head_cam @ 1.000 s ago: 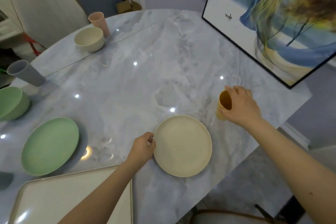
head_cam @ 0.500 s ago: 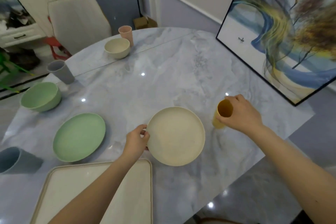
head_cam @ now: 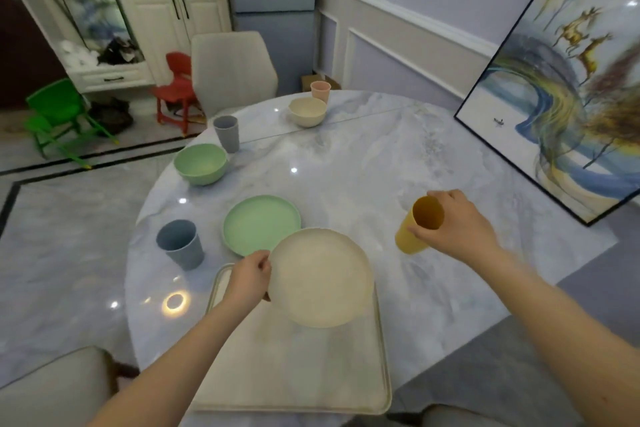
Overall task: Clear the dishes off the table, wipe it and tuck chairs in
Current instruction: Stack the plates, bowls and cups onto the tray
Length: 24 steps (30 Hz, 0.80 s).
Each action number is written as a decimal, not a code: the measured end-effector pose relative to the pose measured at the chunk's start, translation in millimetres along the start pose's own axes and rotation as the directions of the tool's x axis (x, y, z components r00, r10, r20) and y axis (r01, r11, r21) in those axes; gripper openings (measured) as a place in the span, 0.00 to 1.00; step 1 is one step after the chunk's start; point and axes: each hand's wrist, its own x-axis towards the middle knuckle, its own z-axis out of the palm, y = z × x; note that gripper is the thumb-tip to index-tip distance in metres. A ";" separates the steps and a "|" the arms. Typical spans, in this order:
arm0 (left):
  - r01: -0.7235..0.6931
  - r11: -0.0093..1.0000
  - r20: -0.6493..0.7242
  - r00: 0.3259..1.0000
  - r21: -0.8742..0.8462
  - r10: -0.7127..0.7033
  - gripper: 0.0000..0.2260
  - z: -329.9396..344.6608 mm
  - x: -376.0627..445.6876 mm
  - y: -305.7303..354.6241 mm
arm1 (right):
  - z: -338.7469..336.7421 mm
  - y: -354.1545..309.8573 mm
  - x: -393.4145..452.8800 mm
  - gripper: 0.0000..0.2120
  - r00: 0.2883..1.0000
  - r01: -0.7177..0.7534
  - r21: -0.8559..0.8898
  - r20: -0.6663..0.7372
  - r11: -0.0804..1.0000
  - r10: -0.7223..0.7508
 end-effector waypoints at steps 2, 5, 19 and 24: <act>-0.014 1.000 0.012 1.000 0.022 0.014 0.12 -24.0 -18.8 -18.4 | 9.6 -22.0 -23.5 0.34 1.000 0.017 0.020 -0.016 1.000 -0.016; -0.025 0.998 -0.005 1.000 0.066 0.025 0.13 -52.8 -40.1 -46.2 | 26.2 -48.6 -52.1 0.35 0.999 0.004 0.026 0.036 1.000 -0.005; 0.129 0.984 -0.015 0.992 0.119 -0.129 0.12 -61.1 -64.8 -145.2 | 84.4 -60.1 -94.3 0.42 0.986 -0.023 -0.034 0.162 0.999 0.028; 0.145 0.981 -0.008 0.989 0.129 -0.145 0.13 -53.5 -60.4 -149.4 | 93.3 -51.2 -81.2 0.42 0.981 -0.007 -0.058 0.194 0.998 0.018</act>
